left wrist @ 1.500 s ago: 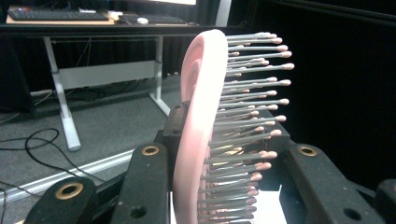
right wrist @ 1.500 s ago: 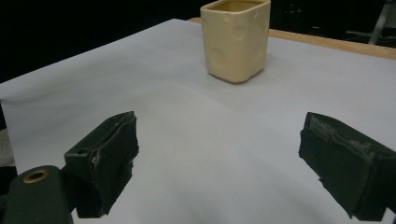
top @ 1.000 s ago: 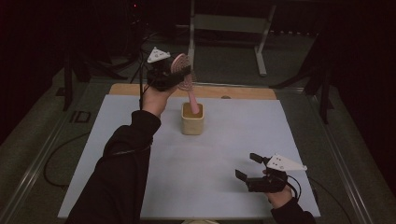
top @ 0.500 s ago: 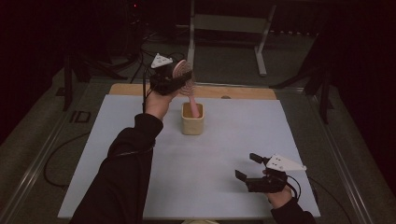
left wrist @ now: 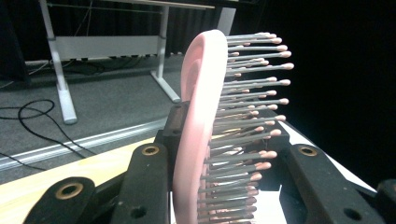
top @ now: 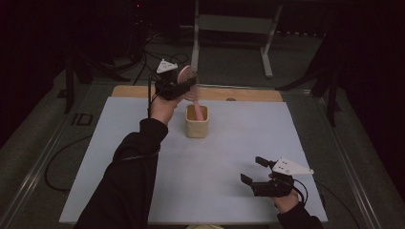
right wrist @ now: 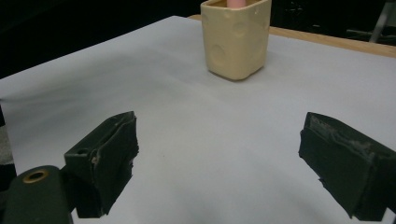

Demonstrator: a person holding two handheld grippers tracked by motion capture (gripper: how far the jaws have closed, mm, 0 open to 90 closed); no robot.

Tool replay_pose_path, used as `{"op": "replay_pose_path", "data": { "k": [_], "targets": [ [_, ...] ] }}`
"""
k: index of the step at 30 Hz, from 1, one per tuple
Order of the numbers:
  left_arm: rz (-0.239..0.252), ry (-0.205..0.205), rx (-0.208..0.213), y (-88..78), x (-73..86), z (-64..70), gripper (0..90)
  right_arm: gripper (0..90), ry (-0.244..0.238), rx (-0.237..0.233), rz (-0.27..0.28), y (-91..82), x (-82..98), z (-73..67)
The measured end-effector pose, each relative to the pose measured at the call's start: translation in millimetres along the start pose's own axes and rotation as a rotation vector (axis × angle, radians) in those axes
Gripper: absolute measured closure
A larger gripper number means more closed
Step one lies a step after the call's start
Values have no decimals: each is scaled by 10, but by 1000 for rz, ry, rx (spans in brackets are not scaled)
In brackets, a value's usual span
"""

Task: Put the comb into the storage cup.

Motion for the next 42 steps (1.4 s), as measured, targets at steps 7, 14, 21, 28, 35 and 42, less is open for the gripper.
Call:
{"op": "replay_pose_path", "data": {
  "k": [7,14,21,28,35,42],
  "targets": [
    [-13,-9,-2,32,87,-22,658,111,-1,1,-1,3,6,4],
    [-20,-19,-4,49,165,-38,658,112,1,-1,-1,4,7,2],
    [-29,-34,-9,71,256,-61,658,112,0,-3,-2,6,11,3],
    [-41,-42,-16,94,337,-81,658,112,1,-2,-2,7,14,7],
    [-44,-62,-20,103,392,-109,658,111,7,-2,-6,9,20,8],
    [-51,-73,-13,112,431,-105,657,112,9,-3,-6,11,23,10]
  ]
}}
Point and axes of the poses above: each handheld gripper's, and its own axes: y roughly forward along the jaws, x roughly out of its underside, z roughly to its right, the point moved 7 cm from there along y, roughly forward along the jaws, and after that the axes turned 14 degrees about z, right-handed, at the moved point
